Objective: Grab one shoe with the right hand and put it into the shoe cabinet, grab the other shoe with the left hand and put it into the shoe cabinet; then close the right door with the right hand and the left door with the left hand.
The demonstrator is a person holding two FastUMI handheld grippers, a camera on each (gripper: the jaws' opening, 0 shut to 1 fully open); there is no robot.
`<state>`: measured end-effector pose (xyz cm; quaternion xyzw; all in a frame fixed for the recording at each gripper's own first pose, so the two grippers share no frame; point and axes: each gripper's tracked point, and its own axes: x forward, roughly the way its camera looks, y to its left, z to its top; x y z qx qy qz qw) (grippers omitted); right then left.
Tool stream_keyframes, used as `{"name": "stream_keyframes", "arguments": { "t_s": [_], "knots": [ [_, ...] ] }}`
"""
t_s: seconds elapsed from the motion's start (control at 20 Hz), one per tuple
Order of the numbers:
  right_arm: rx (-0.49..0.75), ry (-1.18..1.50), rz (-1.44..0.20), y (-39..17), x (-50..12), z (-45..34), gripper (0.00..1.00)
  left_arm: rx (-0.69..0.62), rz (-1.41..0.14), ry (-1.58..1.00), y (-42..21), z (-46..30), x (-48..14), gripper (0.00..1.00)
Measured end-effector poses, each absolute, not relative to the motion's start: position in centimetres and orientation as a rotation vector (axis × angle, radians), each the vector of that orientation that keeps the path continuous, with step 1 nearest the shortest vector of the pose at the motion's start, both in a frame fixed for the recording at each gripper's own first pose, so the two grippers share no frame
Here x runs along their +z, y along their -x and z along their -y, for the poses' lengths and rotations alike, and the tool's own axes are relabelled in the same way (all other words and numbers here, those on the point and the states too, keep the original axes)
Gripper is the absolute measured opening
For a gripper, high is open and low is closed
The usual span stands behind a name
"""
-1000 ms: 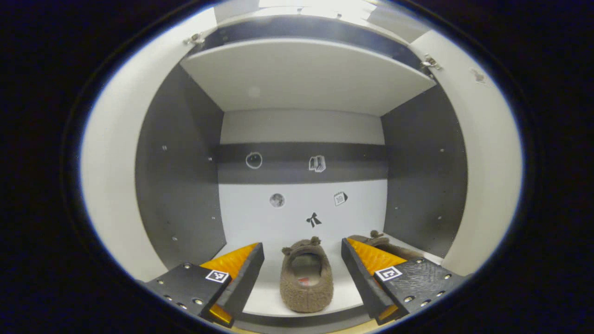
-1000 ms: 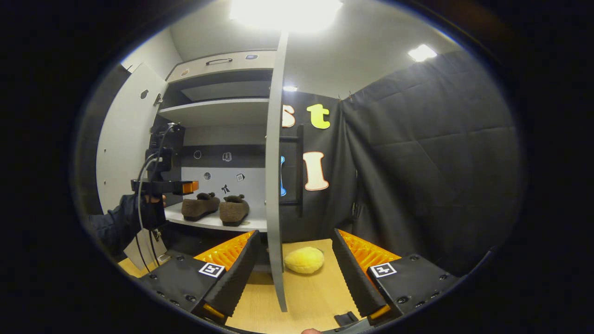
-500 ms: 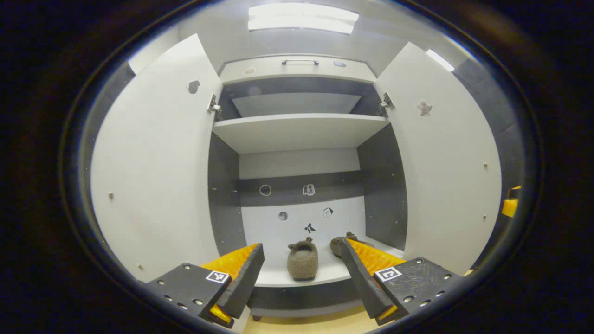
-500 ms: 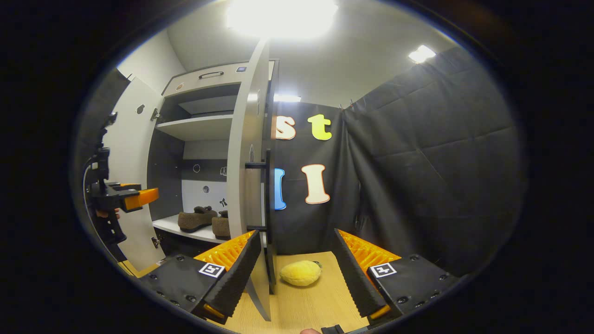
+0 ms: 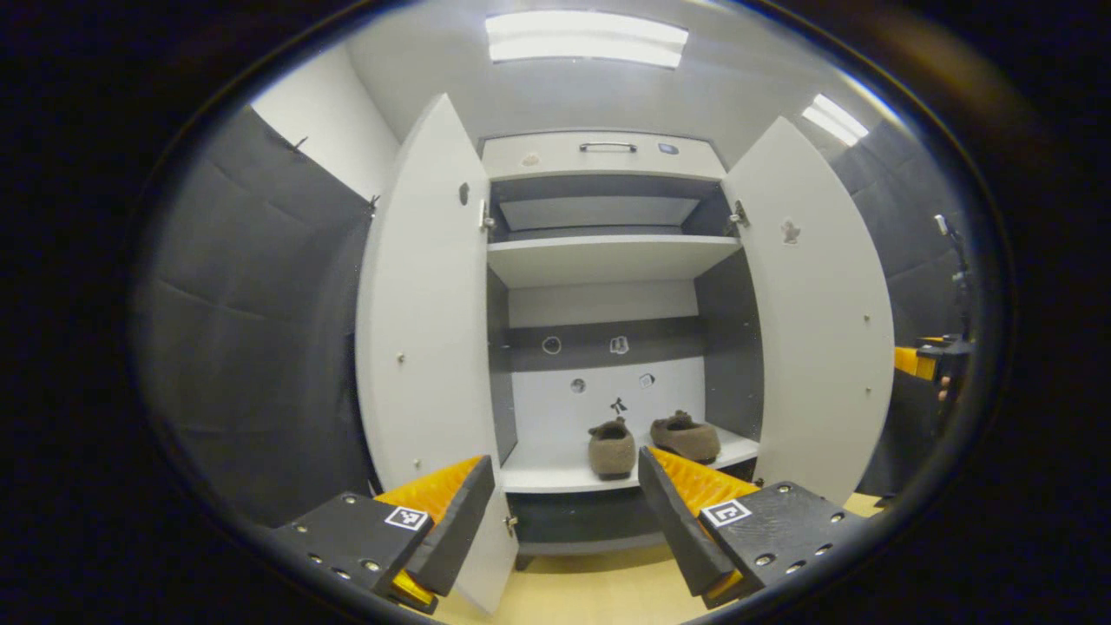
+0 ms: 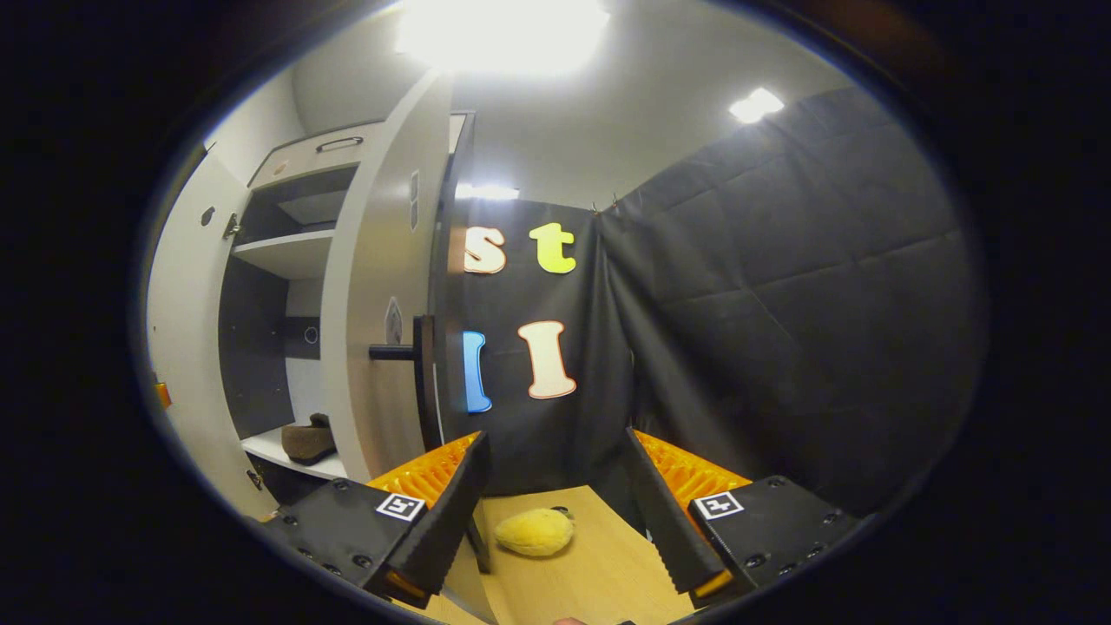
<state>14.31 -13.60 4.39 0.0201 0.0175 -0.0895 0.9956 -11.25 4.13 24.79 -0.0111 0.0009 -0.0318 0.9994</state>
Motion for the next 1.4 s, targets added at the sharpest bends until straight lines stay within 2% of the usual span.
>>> {"name": "stream_keyframes", "arguments": {
  "t_s": [0.05, 0.45, 0.65, 0.7, 0.8, 1.4],
  "knots": [
    [-0.200, -0.030, -0.054, -14.7, 4.1, 13.5, 0.96, -0.059, -0.013, 0.029, 11.8, -5.3, 24.4, 1.00],
    [-0.245, 0.033, -0.059, -13.5, 5.0, 9.6, 0.93, -0.010, 0.000, 0.046, 13.7, -15.2, 24.4, 1.00],
    [-0.207, 0.024, -0.059, -13.1, 4.9, 5.6, 0.94, -0.004, 0.007, 0.051, 13.7, -18.2, 24.0, 1.00],
    [-0.194, 0.024, -0.059, -13.1, 4.9, 4.5, 0.94, -0.001, 0.005, 0.050, 13.7, -18.9, 23.9, 0.97],
    [-0.173, 0.019, -0.063, -13.4, 4.8, 2.4, 0.94, 0.005, -0.007, 0.054, 13.6, -20.4, 23.1, 1.00],
    [-0.061, -0.011, -0.075, -16.9, 3.7, -7.1, 0.95, 0.067, -0.045, 0.055, 13.2, -27.4, 21.4, 1.00]
  ]
}}
